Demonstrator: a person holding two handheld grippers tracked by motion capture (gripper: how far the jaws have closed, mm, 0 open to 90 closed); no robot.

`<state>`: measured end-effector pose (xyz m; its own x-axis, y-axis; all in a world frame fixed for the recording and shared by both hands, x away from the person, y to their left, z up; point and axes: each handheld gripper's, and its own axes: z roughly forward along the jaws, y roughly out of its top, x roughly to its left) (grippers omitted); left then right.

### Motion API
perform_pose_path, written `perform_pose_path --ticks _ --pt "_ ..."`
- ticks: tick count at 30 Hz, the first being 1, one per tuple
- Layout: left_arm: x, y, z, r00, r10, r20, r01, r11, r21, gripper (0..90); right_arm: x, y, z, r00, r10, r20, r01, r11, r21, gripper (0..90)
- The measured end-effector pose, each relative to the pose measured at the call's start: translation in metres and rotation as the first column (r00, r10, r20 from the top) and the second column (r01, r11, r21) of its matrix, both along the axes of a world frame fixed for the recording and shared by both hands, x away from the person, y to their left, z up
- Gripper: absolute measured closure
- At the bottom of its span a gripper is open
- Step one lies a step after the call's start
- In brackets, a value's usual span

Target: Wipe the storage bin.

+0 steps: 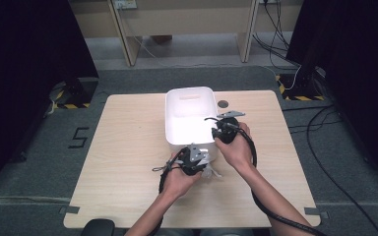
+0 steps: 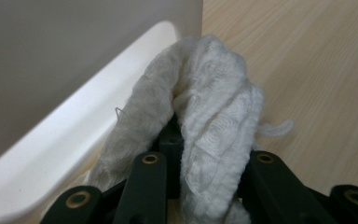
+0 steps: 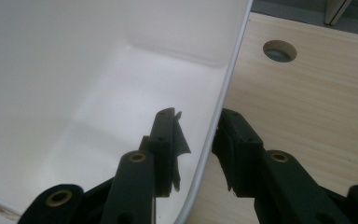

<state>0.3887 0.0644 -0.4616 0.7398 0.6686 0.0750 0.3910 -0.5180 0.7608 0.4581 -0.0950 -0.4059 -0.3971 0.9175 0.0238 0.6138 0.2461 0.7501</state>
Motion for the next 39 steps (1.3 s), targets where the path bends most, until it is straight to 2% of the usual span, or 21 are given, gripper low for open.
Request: perform_pose_path --ticks 4,7,11,15,18,20,25,32,39 --pt "-0.003 -0.001 0.009 0.9999 0.011 0.005 -0.011 0.9999 -0.010 75.0 0.000 0.000 0.000 1.0000 -0.001 0.000 0.001 1.000 -0.001 69.1" --pt "-0.004 -0.001 0.020 0.9995 0.022 0.023 -0.021 0.9995 -0.023 74.9 0.000 0.001 0.000 1.0000 -0.002 -0.002 0.002 1.000 -0.003 69.8" --pt "-0.006 0.000 0.027 0.9990 0.033 0.030 -0.032 0.9993 -0.022 74.9 0.000 0.001 0.000 1.0000 -0.004 -0.004 0.004 1.000 -0.001 69.9" --pt "-0.008 0.001 0.031 0.9986 0.045 0.027 -0.044 0.9986 -0.027 74.8 0.000 0.002 0.000 1.0000 -0.005 -0.005 0.005 1.000 0.000 70.0" --pt "-0.010 0.002 0.036 0.9974 0.071 0.017 -0.070 0.9963 -0.050 74.7 0.000 0.002 0.000 1.0000 -0.005 -0.008 0.005 1.000 0.000 70.0" --pt "-0.011 0.003 0.039 0.9968 0.077 0.018 -0.077 0.9962 -0.043 74.6 0.000 0.002 0.000 1.0000 -0.006 -0.008 0.006 1.000 0.002 70.0" --pt "-0.011 0.003 0.040 0.9966 0.080 0.019 -0.080 0.9960 -0.041 74.6 0.000 0.002 0.000 0.9999 -0.006 -0.009 0.006 1.000 0.001 70.0" --pt "-0.010 -0.001 0.037 0.9982 0.053 0.028 -0.052 0.9972 -0.054 74.6 0.000 0.003 -0.001 1.0000 -0.006 -0.008 0.006 1.000 0.000 70.2" --pt "-0.008 -0.005 0.035 0.9985 0.047 0.029 -0.045 0.9979 -0.047 74.7 0.000 0.004 -0.001 0.9998 -0.013 -0.013 0.013 1.000 0.005 70.1"
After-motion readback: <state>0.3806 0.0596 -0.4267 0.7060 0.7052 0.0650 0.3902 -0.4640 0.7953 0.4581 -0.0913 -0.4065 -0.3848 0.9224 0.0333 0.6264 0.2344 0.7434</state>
